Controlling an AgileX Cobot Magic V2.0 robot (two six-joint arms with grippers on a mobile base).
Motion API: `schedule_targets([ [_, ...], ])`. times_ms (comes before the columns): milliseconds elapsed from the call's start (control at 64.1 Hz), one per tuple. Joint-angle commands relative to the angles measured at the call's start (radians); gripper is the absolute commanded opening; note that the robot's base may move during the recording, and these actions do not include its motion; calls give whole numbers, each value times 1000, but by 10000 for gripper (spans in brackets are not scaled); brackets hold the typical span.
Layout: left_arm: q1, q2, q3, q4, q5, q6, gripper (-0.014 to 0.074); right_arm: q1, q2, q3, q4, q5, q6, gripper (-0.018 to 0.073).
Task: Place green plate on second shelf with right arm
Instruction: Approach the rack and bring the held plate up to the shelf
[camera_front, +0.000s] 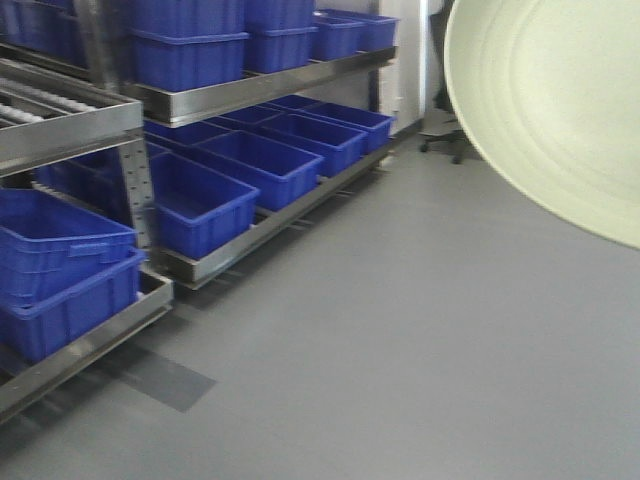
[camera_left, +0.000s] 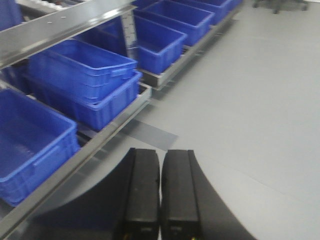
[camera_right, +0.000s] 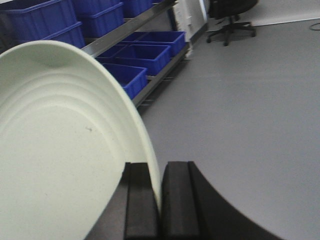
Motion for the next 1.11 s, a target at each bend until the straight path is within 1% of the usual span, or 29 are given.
schedule_targets([
  [0, -7, -20, 42, 1, -63, -5, 125, 1, 5, -33, 1, -114, 1, 55],
  [905, -7, -20, 42, 1, -63, -5, 125, 1, 5, -33, 1, -114, 1, 55],
  [1092, -21, -20, 42, 1, -63, -5, 125, 1, 5, -33, 1, -114, 1, 55],
])
